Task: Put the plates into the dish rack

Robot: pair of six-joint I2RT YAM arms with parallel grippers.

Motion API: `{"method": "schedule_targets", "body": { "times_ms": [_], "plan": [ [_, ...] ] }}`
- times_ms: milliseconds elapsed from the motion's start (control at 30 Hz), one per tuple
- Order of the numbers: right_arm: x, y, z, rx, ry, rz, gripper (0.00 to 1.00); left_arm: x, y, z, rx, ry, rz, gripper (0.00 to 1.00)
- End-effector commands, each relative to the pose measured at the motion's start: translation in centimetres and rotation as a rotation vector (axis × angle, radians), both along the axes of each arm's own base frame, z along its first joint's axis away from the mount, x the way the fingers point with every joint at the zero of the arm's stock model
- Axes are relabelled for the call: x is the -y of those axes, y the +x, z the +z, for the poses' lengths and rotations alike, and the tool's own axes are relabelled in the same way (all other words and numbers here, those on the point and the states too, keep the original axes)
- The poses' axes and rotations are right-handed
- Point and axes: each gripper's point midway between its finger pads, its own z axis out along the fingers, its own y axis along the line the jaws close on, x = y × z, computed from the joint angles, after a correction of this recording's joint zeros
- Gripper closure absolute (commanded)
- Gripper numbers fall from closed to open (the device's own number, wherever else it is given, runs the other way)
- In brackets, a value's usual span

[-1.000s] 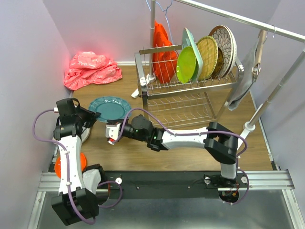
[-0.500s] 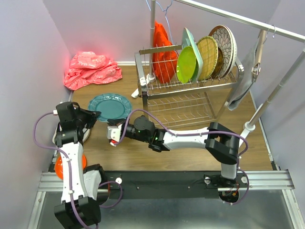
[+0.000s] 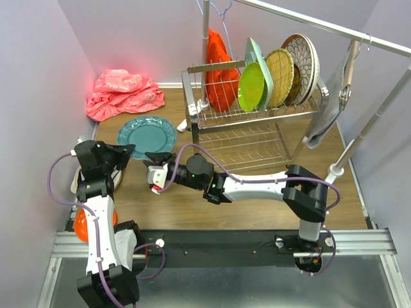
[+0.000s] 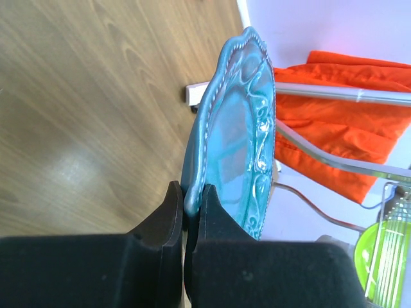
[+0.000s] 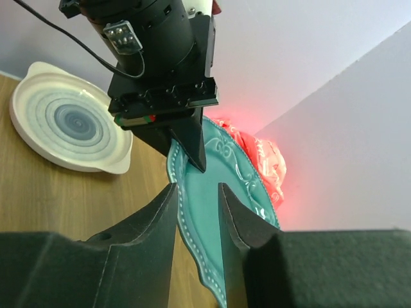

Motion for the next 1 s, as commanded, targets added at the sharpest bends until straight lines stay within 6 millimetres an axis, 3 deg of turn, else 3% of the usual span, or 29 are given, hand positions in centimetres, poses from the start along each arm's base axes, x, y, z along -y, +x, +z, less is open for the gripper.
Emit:
{"method": "schedule_targets", "body": {
  "times_ms": [0, 200, 500, 833, 967],
  "plan": [
    [0.4, -0.6, 2.0, 0.004, 0.063, 0.009, 0.59, 0.7, 1.3, 6.3, 0.246, -0.009, -0.051, 1.0],
    [0.9, -0.8, 1.9, 0.002, 0.062, 0.012, 0.53, 0.4, 1.5, 6.4, 0.268, 0.0, -0.046, 1.0],
    [2.1, -2.0, 4.1, -0.047, 0.102, 0.052, 0.39, -0.6, 2.3, 8.2, 0.379, 0.057, -0.043, 1.0],
    [2.8, -3.4, 9.2, -0.27, 0.124, 0.11, 0.35, -1.8, 3.7, 14.1, 0.556, 0.222, -0.062, 1.0],
    [2.9, -3.3, 11.8, -0.402, 0.115, 0.126, 0.34, -2.1, 3.9, 18.6, 0.666, 0.288, -0.055, 1.0]
  ]
}}
